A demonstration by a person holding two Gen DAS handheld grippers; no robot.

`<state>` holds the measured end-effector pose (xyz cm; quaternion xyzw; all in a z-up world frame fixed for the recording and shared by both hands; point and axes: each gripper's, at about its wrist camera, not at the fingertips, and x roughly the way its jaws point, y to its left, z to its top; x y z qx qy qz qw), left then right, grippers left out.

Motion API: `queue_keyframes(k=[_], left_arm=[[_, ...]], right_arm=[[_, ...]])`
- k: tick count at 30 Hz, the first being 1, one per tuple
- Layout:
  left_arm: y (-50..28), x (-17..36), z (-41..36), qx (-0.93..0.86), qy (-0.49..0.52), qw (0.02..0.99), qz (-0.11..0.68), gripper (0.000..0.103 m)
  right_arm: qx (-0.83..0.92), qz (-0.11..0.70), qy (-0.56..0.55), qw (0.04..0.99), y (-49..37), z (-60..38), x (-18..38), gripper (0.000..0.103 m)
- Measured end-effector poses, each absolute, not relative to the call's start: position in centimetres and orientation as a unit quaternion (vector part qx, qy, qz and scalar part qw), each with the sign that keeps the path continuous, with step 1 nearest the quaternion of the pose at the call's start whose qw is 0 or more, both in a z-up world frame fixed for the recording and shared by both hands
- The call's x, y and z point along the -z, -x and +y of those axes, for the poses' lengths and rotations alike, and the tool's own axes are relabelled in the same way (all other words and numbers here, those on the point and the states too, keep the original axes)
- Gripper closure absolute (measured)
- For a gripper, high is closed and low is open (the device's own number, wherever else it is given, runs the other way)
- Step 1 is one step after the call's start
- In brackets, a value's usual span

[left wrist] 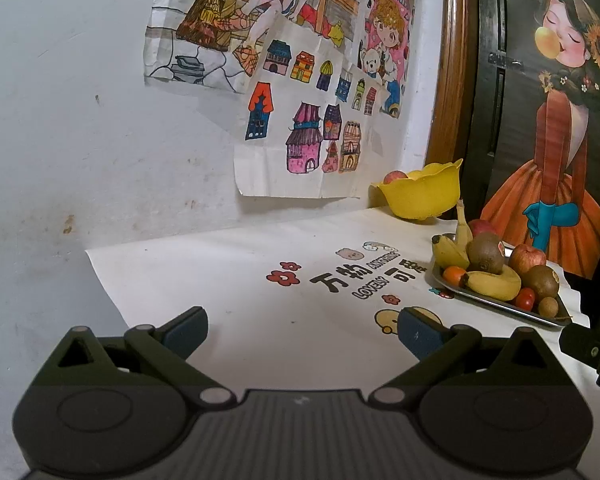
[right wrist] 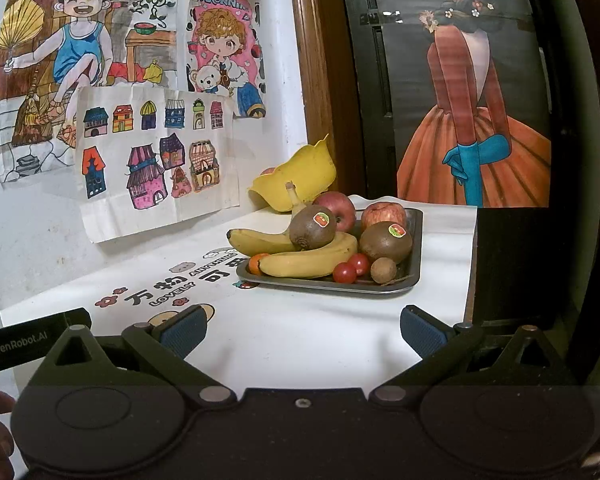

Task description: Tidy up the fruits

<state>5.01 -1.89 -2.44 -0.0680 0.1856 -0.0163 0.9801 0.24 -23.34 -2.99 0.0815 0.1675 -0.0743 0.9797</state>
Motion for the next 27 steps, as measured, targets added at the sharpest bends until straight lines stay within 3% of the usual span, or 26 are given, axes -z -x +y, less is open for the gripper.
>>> queue_keyframes(k=[27], left_arm=[[-4.91,2.61,-2.05,0.019,0.067,0.980,0.188,0.000]], right_arm=[[0.076,0.167,-0.084,0.980,-0.21,-23.37,2.98,0.001]])
